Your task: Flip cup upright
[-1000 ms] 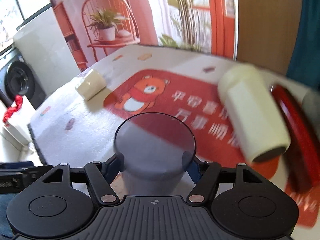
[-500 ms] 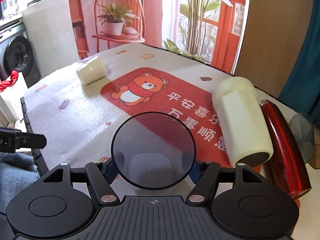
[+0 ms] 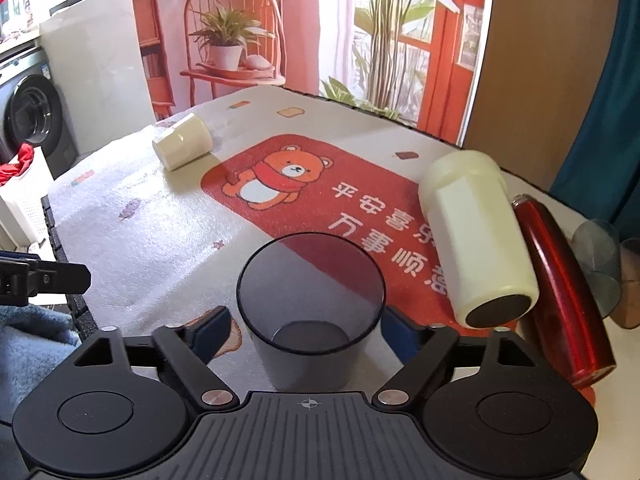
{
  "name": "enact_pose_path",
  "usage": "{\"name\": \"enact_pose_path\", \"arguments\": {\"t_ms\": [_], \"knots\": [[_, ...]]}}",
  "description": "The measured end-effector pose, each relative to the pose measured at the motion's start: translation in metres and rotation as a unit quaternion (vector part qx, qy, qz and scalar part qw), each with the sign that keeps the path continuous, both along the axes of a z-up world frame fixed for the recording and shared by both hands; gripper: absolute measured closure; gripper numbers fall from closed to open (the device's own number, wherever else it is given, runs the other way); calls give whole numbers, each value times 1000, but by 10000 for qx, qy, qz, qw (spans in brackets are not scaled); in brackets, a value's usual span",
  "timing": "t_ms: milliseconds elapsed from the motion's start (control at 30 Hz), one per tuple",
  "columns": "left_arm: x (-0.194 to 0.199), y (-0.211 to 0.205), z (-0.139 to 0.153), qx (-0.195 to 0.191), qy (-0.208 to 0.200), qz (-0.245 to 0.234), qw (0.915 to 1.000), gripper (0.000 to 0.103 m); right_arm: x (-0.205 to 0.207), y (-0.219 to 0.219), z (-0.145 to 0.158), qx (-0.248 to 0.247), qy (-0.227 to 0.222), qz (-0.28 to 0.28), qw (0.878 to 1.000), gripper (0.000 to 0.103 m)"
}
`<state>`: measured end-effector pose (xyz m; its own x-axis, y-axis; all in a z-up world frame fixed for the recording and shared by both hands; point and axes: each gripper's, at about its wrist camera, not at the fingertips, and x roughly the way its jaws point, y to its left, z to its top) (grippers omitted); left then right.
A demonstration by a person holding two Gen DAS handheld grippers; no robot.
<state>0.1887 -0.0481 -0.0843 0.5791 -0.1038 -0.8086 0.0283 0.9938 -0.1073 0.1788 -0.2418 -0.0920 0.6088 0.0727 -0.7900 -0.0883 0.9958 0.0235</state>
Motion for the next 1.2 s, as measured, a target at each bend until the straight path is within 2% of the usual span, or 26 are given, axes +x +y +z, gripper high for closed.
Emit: {"name": "enact_pose_path", "arguments": {"t_ms": [100,267,333,367,467,633,767,1200], "knots": [[-3,-2,4,21,-66,-27,10000,13,-4,-1,5,-27,-25,-51,10000,14],[-8,-4,11,64,-155,-93,9998,12,-12,-4,9,0,4,-208,9998,4],[-10,-4,12,56,-136,-158,9998,8,-14,-4,10,-21,30,-275,9996,0],[-10,-4,13,42,-119,-204,9997,3,-16,-4,11,-5,65,-332,9994,0],[-12,-5,16,39,-132,-346,9993,0,-22,-4,15,67,139,-411,9990,0],[-16,-10,25,149,-184,-588,9980,0,-33,-4,22,100,244,-601,9978,0],[-23,-13,33,385,-314,-718,9962,0,-41,-6,29,236,272,-771,9964,0],[-54,-8,69,614,-724,-988,9906,0,-79,-5,71,286,-16,-975,9948,0]]}}
